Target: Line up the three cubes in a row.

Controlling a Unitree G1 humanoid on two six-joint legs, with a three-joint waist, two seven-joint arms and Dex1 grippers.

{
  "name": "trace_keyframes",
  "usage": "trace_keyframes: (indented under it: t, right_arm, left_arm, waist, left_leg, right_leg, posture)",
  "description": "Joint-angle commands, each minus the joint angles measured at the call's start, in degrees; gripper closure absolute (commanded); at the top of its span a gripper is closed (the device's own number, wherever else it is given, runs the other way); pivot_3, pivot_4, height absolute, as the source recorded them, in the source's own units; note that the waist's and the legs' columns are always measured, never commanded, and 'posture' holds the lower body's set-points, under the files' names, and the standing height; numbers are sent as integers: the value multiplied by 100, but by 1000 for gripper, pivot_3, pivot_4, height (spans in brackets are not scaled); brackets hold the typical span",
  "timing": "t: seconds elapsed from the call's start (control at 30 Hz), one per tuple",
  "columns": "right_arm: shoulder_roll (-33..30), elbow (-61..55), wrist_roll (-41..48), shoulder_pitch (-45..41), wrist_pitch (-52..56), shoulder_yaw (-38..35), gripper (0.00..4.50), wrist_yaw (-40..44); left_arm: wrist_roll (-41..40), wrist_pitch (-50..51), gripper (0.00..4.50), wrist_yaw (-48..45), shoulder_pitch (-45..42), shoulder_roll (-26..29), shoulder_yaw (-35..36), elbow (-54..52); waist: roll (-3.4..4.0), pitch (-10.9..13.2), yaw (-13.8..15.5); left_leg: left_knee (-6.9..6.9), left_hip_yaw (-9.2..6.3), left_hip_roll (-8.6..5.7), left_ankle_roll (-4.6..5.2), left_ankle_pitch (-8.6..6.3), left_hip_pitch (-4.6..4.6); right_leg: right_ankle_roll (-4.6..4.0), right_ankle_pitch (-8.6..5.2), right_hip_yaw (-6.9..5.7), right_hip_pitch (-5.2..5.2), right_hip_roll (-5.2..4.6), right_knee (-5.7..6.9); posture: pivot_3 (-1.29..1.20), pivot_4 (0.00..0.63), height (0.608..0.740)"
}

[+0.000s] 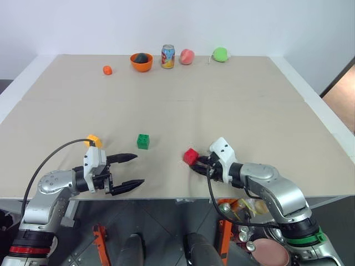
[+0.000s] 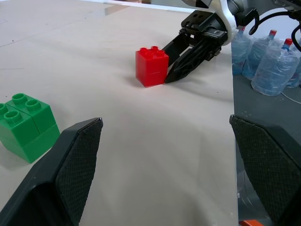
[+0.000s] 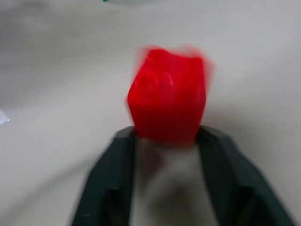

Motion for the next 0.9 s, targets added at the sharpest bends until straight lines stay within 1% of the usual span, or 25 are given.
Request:
trace_keyframes:
  t: [0.03,0.27,0.33,0.5,0.63,0.7,0.8,0.9]
  right_arm:
    - [46,-32,2,-138,18,-24,3378,-29]
    - [-6,61,-27,-162,-92,-32,3378,16]
    - [-131,101,-115,-130,-340,-17,3378,131]
    - [-737,731,58,20,-1426,-610,3378,1000]
    - [-1293,1467,182,-29,-2431,-1072,3378,1979]
    - [-1524,1885,248,-194,-2746,-1110,3378,2568]
    - [-1780,2510,229,-595,-3074,-906,3378,3482]
    - [-1808,3162,99,-1103,-3317,-660,3378,4141]
  left_arm:
    - [-53,-17,0,56,-56,9,66,-190]
    - [-58,-6,0,122,-46,1,62,-232]
    - [-58,-4,0,133,-45,-2,59,-243]
    - [-118,54,0,-3,-74,29,-7,-279]
    - [-271,196,0,-393,-274,116,-114,-233]
    - [-351,295,0,-563,-455,144,-133,-153]
    - [-470,496,0,-778,-712,168,-161,-77]
    - [-494,615,0,-959,-900,193,-212,-17]
  waist:
    - [0,0,1]
    - [0,0,1]
    - [0,0,1]
    - [0,0,11]
    - [0,0,8]
    - [0,1,4]
    - [1,1,-14]
    - [2,2,-40]
  left_leg:
    - [0,0,0,0,0,0]
    - [0,0,0,0,0,-1]
    - [0,0,0,0,0,0]
    - [1,2,-1,0,0,-3]
    - [1,2,-1,0,0,-2]
    - [2,2,-1,0,0,-1]
    - [3,3,-1,1,1,5]
    - [3,5,1,1,1,8]
  right_leg:
    - [0,0,0,0,0,0]
    - [0,0,0,0,0,0]
    - [0,0,0,0,0,0]
    - [2,-1,0,1,-2,-1]
    - [2,-1,0,2,-1,-1]
    - [2,-1,0,2,0,-1]
    - [0,1,0,3,2,0]
    - [0,2,1,3,3,2]
  posture:
    - [0,150,740]
    - [0,150,740]
    - [0,150,740]
    - [0,150,740]
    - [0,150,740]
    - [0,150,740]
    - [0,150,740]
    - [0,150,740]
